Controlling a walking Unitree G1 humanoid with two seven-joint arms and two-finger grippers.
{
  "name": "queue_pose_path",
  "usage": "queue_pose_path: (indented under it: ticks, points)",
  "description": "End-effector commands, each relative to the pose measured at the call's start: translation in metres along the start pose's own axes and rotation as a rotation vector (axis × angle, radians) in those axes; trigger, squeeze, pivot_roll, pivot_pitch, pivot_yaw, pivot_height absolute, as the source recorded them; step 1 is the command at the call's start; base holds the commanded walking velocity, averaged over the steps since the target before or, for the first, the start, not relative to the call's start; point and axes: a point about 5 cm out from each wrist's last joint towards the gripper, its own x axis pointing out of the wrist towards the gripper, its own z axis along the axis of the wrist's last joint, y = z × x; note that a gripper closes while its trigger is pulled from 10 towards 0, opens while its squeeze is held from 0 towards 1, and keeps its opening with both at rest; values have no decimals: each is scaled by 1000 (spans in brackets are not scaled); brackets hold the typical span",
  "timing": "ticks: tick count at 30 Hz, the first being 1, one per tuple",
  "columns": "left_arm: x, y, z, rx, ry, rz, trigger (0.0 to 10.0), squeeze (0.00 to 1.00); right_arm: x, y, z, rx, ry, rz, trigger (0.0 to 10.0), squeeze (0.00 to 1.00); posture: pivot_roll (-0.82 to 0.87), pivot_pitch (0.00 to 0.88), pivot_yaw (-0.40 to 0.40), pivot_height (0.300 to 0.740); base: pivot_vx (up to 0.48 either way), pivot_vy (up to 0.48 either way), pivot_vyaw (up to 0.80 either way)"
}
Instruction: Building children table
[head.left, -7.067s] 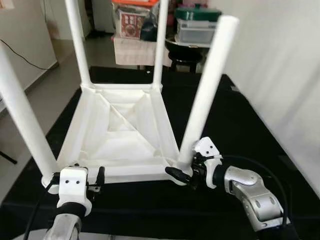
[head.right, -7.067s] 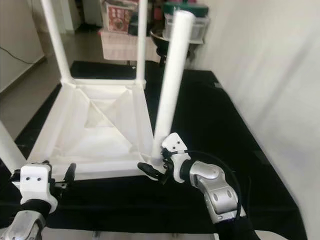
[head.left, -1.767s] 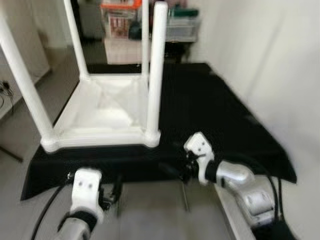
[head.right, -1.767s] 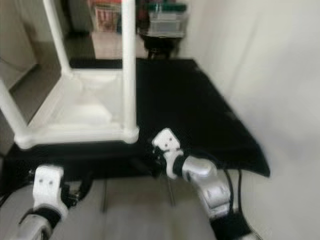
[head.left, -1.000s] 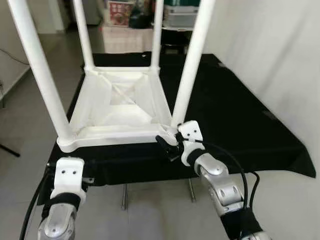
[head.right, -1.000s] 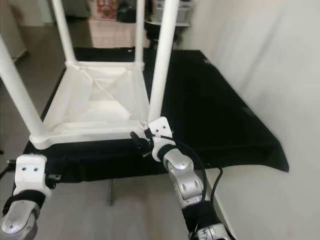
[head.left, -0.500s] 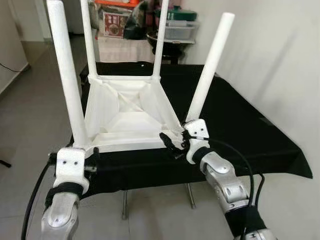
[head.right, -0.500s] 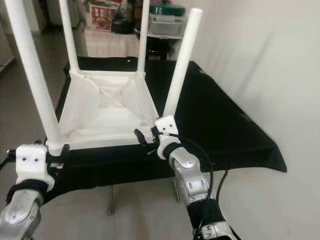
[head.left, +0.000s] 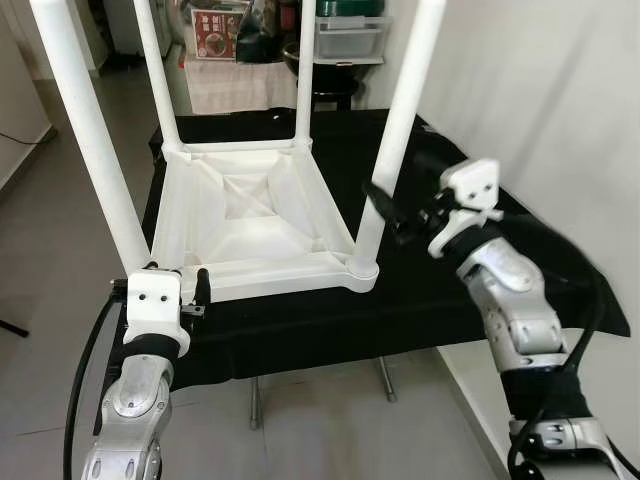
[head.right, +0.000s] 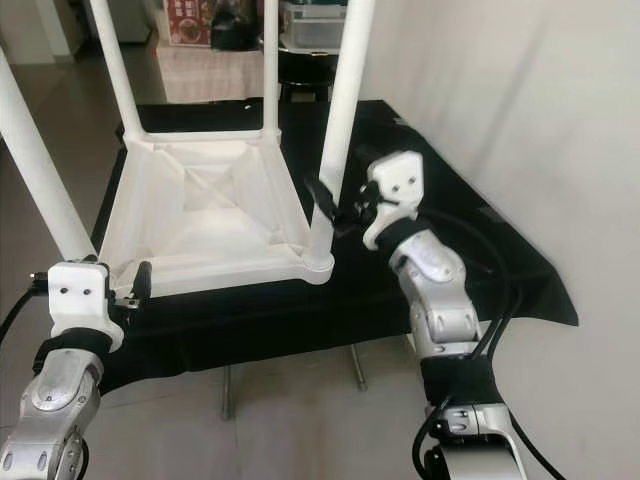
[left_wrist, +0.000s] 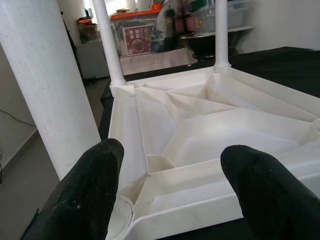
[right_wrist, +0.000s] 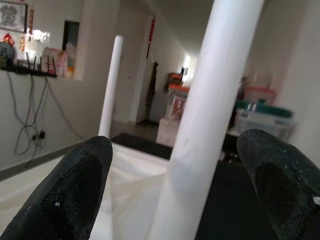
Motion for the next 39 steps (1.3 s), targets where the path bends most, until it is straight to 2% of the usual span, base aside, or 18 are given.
queue_pose_path:
  ticks: [1, 4, 10, 13, 16, 17, 21, 23, 26, 27, 29, 30, 32, 33, 34, 36, 37, 39]
  points:
    - [-1, -1, -3, -4, 7, -14, 10000, 0, 2, -10, 14, -8, -49, -41, 10000, 0, -231, 0, -76, 740, 0, 0, 0]
    - [-2, -4, -3, -18, 2, -19, 10000, 0, 13, -20, 25, 0, -68, -111, 10000, 0, -228, 0, -82, 740, 0, 0, 0]
    - [-1, -2, -2, -15, -7, -10, 10000, 0, 23, -12, 27, 24, -60, -85, 10000, 0, -219, 0, -92, 740, 0, 0, 0]
    - [-1, 5, -2, -13, -9, 18, 10000, 0, 32, -7, 24, 59, -32, -90, 10000, 0, -213, 0, -101, 740, 0, 0, 0]
    - [-2, 8, -1, -13, -11, 31, 10000, 0, 37, -8, 21, 57, 6, -130, 10000, 0, -213, 6, -105, 740, 0, 0, 0]
    - [-1, 11, -1, -14, -13, 41, 10000, 0, 40, -10, 16, 45, 47, -180, 10000, 0, -214, 19, -109, 740, 0, 0, 0]
    - [-3, 13, 3, -19, -20, 46, 10000, 0, 41, -12, 6, 36, 113, -217, 10000, 0, -209, 40, -118, 740, 0, 0, 0]
    - [-3, 13, 3, -19, -20, 46, 10000, 0, 41, -12, 6, 36, 113, -217, 10000, 0, -209, 40, -118, 740, 0, 0, 0]
    - [-7, 11, 7, -32, -27, 39, 10000, 0, 39, -4, 2, 47, 131, -150, 10000, 0, -205, 56, -123, 740, 0, 0, 0]
    - [-11, 10, 8, -38, -21, 31, 10000, 0, 33, -1, -3, 58, 138, -119, 10000, 0, -205, 62, -124, 740, 0, 0, 0]
    - [-11, 10, 8, -38, -21, 31, 10000, 0, 33, -1, -3, 58, 138, -119, 10000, 0, -205, 62, -124, 740, 0, 0, 0]
    - [-15, 8, 8, -45, -12, 25, 10000, 0, 26, 1, -8, 73, 149, -97, 10000, 0, -206, 67, -122, 740, 0, 0, 0]
    - [-15, 8, 8, -45, -12, 25, 10000, 0, 26, 1, -8, 73, 149, -97, 10000, 0, -206, 67, -122, 740, 0, 0, 0]
    - [-25, 4, 5, -45, 12, 12, 10000, 0, 9, 5, -22, 74, 178, -62, 10000, 0, -207, 76, -120, 740, 0, 0, 0]
    - [-25, 4, 5, -45, 12, 12, 10000, 0, 9, 5, -22, 74, 178, -62, 10000, 0, -207, 76, -120, 740, 0, 0, 0]
    - [-45, -4, -1, -44, 68, -10, 10000, 0, -33, 27, -52, 96, 256, -10, 10000, 0, -208, 75, -108, 740, 0, 0, 0]
    - [-52, -7, -3, -41, 86, -18, 10000, 0, -49, 41, -62, 118, 289, 19, 10000, 0, -205, 73, -104, 740, 0, 0, 0]
    - [-52, -7, -3, -41, 86, -18, 10000, 0, -49, 41, -62, 118, 289, 19, 10000, 0, -205, 73, -104, 740, 0, 0, 0]
